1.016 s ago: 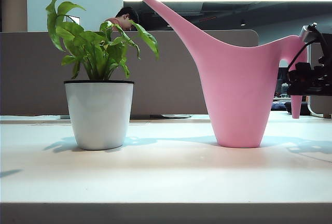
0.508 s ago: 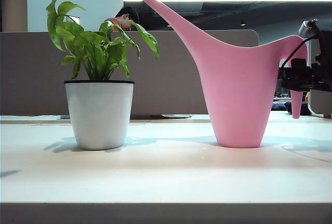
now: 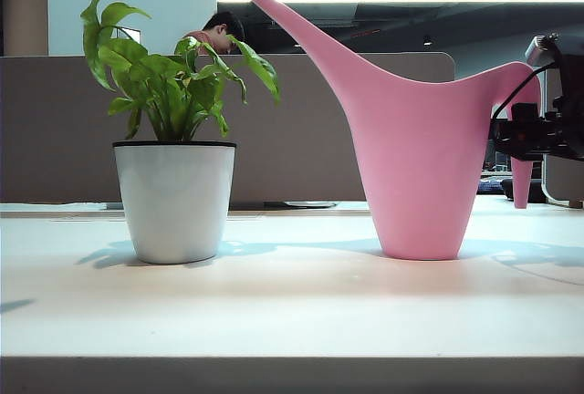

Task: Pick up the watering can from the table, water the potted plant, and put the can back.

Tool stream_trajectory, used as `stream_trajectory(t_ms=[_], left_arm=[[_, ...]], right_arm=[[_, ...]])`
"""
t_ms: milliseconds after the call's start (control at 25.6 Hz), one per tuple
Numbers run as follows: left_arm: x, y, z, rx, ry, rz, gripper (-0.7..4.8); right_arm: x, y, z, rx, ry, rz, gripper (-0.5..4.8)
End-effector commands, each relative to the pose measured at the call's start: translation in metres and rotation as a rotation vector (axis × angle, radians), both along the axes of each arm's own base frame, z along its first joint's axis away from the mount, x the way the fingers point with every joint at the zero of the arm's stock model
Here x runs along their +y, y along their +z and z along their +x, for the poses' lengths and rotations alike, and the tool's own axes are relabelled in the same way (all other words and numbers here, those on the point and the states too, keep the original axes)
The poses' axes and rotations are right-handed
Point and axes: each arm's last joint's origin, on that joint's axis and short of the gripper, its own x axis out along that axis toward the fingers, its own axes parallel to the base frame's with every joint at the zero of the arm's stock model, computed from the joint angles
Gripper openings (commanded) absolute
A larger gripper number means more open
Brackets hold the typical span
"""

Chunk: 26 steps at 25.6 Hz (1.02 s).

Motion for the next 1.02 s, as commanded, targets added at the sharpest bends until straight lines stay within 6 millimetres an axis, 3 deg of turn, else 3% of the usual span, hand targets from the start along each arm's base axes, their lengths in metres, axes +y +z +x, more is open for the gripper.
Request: stream_trajectory(t_ms=[39, 313, 430, 1016], left_arm=[[0.000, 0.002, 0.000, -0.013, 0.002, -0.003, -0.05], [0.000, 0.001, 0.000, -0.009, 0.002, -0.002, -0.05], [0.000, 0.001, 0.000, -0.005, 0.002, 0.000, -0.05], [0.000, 0.001, -0.001, -0.003, 0.002, 0.001, -0.05]], right_arm=[[0.000, 0.005, 0.001, -0.030, 0.000, 0.001, 1.61], [0.000, 0.009, 0.001, -0.075, 0.001, -0.001, 1.43], [0.000, 0.018, 0.001, -0.164, 0.005, 0.009, 0.97], [0.000, 0.026, -0.001, -0.220, 0.005, 0.035, 0.79]])
